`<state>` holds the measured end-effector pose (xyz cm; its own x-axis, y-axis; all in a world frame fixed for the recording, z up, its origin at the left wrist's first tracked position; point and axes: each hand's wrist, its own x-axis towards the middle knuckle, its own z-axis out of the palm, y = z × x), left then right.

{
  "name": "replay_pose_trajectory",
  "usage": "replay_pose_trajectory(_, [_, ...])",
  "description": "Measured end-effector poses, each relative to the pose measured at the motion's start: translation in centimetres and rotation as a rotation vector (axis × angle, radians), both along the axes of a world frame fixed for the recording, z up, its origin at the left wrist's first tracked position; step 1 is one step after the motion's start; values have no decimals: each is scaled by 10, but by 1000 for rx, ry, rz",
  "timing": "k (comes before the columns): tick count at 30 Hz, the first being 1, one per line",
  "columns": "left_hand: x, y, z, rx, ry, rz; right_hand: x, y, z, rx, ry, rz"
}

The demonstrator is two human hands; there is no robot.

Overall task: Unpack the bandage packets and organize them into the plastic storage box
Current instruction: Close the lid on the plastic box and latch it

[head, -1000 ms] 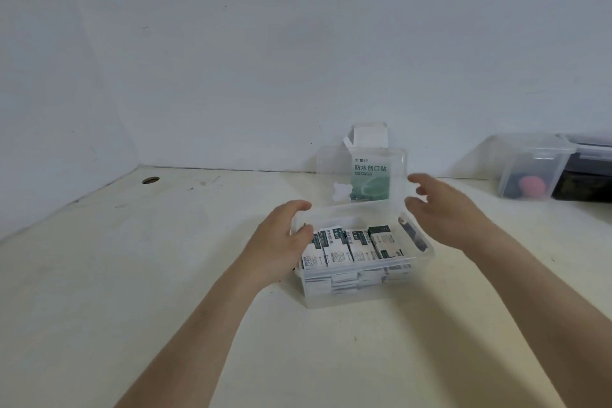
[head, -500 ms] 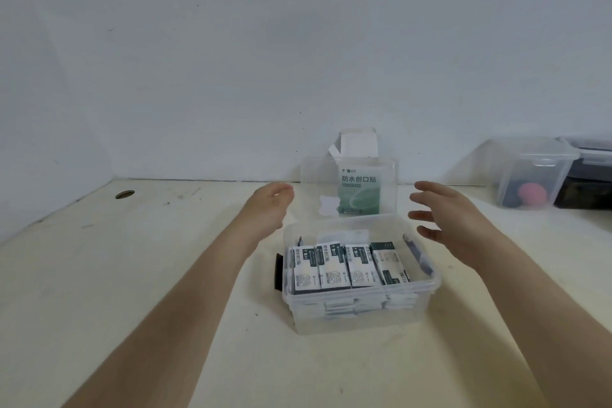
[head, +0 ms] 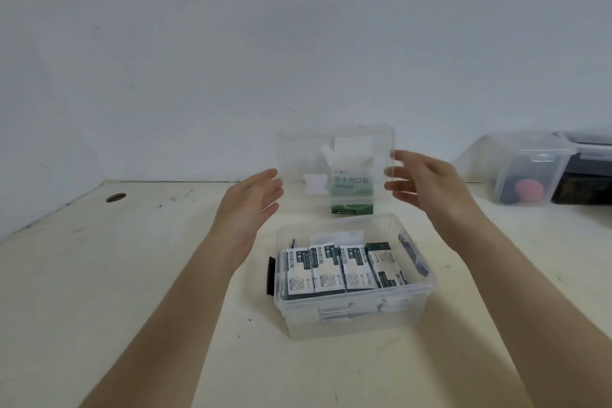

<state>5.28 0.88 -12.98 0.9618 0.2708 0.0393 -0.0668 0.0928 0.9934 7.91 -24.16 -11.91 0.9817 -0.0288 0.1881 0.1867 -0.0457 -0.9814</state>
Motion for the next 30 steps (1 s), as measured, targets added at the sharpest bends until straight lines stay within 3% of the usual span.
replay_pose_trajectory(3, [-27, 0, 6, -198, -66, 13, -17, -2, 17, 148, -22, -6])
replay_pose_trajectory(6, [-57, -4, 6, -279, -83, 43, -37, -7, 17, -1, -28, -14])
replay_pose_trajectory(9, [-76, -12, -1, -172, -94, 76, -47, -14, 4, -216, -20, -1])
replay_pose_trajectory(14, [-93, -16, -11, 109, -63, 156, -63, -8, -10, -300, -43, 17])
replay_pose_trajectory(24, [-92, -22, -26, 290, 24, 181, -79, 3, -18, -734, -120, -70])
replay_pose_trajectory(30, [-87, -22, -30, 361, 7, 249, -75, -2, -21, -629, -61, -153])
